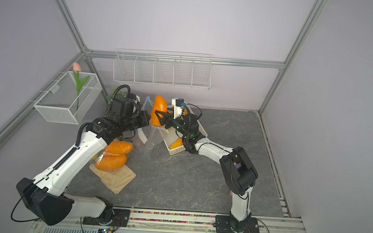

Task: Place the mango in a zip-top bag and seal the zipper
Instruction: Place the mango in the zipper food storage bag.

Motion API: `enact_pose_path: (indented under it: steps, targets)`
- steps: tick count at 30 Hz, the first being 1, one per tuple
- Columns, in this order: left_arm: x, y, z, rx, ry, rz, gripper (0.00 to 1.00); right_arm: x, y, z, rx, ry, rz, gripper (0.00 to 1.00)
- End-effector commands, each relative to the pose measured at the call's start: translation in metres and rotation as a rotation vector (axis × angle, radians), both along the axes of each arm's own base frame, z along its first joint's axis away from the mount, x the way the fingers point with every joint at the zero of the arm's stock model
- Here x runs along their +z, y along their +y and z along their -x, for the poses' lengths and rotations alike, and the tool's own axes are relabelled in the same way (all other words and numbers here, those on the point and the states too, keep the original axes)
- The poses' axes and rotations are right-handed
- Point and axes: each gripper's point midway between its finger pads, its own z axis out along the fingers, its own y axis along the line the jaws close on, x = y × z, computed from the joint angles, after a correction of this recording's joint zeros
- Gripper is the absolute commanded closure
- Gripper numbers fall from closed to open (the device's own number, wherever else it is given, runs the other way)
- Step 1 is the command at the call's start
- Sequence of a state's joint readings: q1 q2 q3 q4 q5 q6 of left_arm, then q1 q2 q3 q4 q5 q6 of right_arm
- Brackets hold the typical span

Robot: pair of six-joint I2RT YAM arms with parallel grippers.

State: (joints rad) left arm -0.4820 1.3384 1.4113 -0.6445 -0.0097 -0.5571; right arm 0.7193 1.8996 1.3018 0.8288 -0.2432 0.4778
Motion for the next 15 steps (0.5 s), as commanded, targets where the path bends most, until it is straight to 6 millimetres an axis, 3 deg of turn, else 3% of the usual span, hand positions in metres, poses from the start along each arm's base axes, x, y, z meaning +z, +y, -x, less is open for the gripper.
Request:
enact_pose_path:
  steps: [1,5,10,12,15]
  targets:
    - [0.011,0.009,0.001,0.032,-0.021,0.006,1.0,0.007,0.005,0.011,0.04,-0.047,0.017,0.31]
    - [0.006,0.015,0.001,0.05,-0.013,0.002,1.0,0.024,-0.007,0.016,0.038,-0.049,0.021,0.09]
    - [0.003,0.023,0.002,0.068,-0.012,0.011,1.0,0.05,-0.035,0.017,0.047,-0.018,-0.028,0.07]
    - [0.003,0.028,0.003,0.076,-0.01,0.006,1.0,0.048,-0.058,0.003,-0.003,0.061,-0.043,0.1]
    - [0.003,0.037,0.005,0.092,-0.013,-0.003,1.0,0.011,-0.082,-0.027,-0.08,0.244,0.033,0.13]
